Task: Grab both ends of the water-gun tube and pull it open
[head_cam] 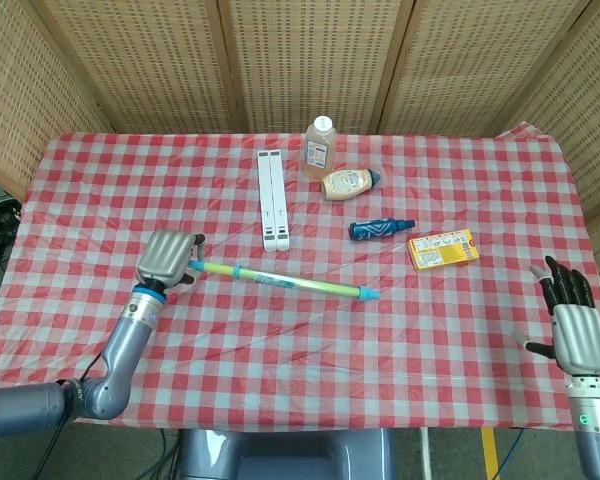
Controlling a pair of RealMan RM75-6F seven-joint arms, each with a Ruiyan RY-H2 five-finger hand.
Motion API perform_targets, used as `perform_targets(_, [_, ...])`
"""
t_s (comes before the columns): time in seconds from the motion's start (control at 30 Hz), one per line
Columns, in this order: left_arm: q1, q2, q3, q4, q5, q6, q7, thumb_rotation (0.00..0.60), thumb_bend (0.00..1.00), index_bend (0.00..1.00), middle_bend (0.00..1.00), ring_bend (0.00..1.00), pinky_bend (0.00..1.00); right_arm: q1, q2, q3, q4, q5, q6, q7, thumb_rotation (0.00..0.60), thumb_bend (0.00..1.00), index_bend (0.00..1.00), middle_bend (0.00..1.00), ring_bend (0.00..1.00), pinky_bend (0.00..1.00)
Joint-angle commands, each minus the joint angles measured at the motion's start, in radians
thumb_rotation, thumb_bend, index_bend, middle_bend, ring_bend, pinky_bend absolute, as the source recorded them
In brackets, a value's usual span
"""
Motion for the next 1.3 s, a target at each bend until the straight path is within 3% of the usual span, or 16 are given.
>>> perform_targets(0.03, [0.018,0.024,-0.006,-0.027,0.022,0.022,-0.011,0.6,0.61,0.88,0.95,0.89,0.77,0.012,0.002,0.012,-0.021,0.0,-0.001,-0.017,0.6,0.09,0.17,0.02,0.0,0.0])
perform_targets(0.13, [0.026,0.039,-0.019,-0.047,0.02,0.033,-0.01,0.6,0.61,0.88,0.95,0.89,0.77,0.04,0.014,0.038,-0.077,0.004,-0.013,-0.054,0.6,0.09,0.21,0.14,0.09,0.04])
perform_targets(0.27, [0.032,0.049,-0.031,-0.062,0.011,0.042,-0.004,0.6,0.61,0.88,0.95,0.89,0.77,0.092,0.029,0.076,-0.161,0.019,-0.045,-0.148,0.6,0.1,0.24,0.34,0.33,0.17])
perform_targets(0.5, [0.042,0.066,-0.046,-0.061,0.0,0.047,-0.003,0.6,0.61,0.88,0.95,0.89,0.77,0.17,0.033,0.123,-0.28,0.091,-0.119,-0.304,0.6,0.13,0.32,0.64,0.63,0.35])
perform_targets(0.7, [0.046,0.084,-0.065,-0.066,-0.008,0.033,-0.018,0.6,0.61,0.88,0.95,0.89,0.77,0.226,0.009,0.158,-0.363,0.181,-0.148,-0.424,0.6,0.16,0.38,0.84,0.83,0.45])
perform_targets(0.9, [0.046,0.093,-0.073,-0.072,-0.011,0.03,-0.014,0.6,0.61,0.88,0.95,0.89,0.77,0.271,-0.019,0.179,-0.407,0.259,-0.163,-0.497,0.6,0.19,0.44,0.96,0.93,0.53])
perform_targets(1.3, [0.044,0.079,-0.081,-0.072,-0.022,0.022,-0.019,0.6,0.61,0.88,0.95,0.89,0.77,0.345,-0.066,0.175,-0.454,0.361,-0.182,-0.612,0.6,0.23,0.45,1.0,0.98,0.56])
